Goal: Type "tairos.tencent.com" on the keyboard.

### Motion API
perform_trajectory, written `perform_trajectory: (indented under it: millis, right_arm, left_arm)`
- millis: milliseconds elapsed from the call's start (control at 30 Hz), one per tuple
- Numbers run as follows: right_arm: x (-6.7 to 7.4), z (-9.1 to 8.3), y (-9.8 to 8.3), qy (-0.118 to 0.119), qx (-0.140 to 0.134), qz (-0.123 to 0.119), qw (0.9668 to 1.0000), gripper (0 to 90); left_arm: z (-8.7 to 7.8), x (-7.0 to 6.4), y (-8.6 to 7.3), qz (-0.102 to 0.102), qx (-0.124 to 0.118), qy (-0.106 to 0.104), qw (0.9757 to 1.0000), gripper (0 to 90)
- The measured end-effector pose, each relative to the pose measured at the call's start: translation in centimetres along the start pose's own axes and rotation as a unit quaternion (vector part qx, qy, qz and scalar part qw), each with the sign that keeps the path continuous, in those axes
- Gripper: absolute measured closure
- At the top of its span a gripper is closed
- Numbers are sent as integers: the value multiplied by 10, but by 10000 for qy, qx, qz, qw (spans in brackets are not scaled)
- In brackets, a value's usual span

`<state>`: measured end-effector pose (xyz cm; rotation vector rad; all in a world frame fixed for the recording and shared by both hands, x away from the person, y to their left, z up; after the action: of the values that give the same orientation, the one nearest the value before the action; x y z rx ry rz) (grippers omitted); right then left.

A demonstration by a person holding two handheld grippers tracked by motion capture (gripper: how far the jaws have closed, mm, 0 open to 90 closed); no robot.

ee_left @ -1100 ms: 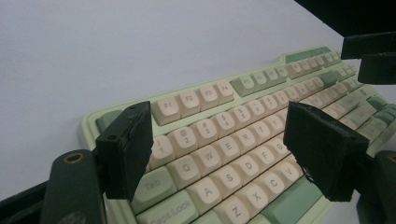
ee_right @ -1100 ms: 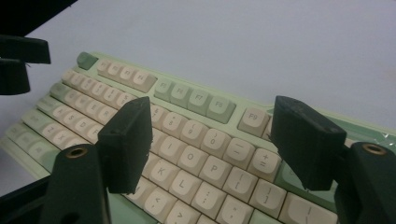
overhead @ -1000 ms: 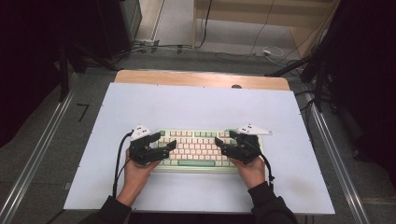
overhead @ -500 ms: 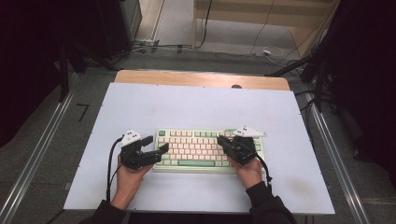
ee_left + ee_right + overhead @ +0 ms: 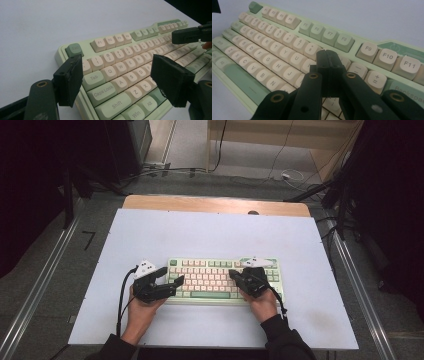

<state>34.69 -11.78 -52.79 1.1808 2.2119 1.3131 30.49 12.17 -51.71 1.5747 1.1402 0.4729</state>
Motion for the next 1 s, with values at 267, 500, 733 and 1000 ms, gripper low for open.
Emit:
perform_trajectory:
  millis: [267, 500, 733, 1000]
  right_arm:
    - [2, 4, -2, 35, 69, -11, 10000, 874]
    - [2, 5, -3, 20, 96, -2, 10000, 874]
    - [3, 5, -3, 18, 97, -11, 10000, 874]
    - [2, 1, 1, 15, -17, 57, 10000, 874]
  left_arm:
    - [3, -3, -3, 35, 81, -39, 10000, 269]
    - [4, -4, -4, 49, 117, -62, 9999, 270]
    - [4, -4, -4, 45, 111, -55, 9999, 273]
    - [5, -5, -4, 68, 108, -63, 9999, 274]
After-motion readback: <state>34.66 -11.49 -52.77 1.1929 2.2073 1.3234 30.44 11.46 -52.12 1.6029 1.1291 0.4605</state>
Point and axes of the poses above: each handheld gripper's, and its own axes: z roughly forward along the jaws, y roughly out of its top, x roughly to its left, the point moved 7 cm from there along z, roughly forward along the jaws, and after that the axes turned 9 degrees about -x, right-handed, at the moved point
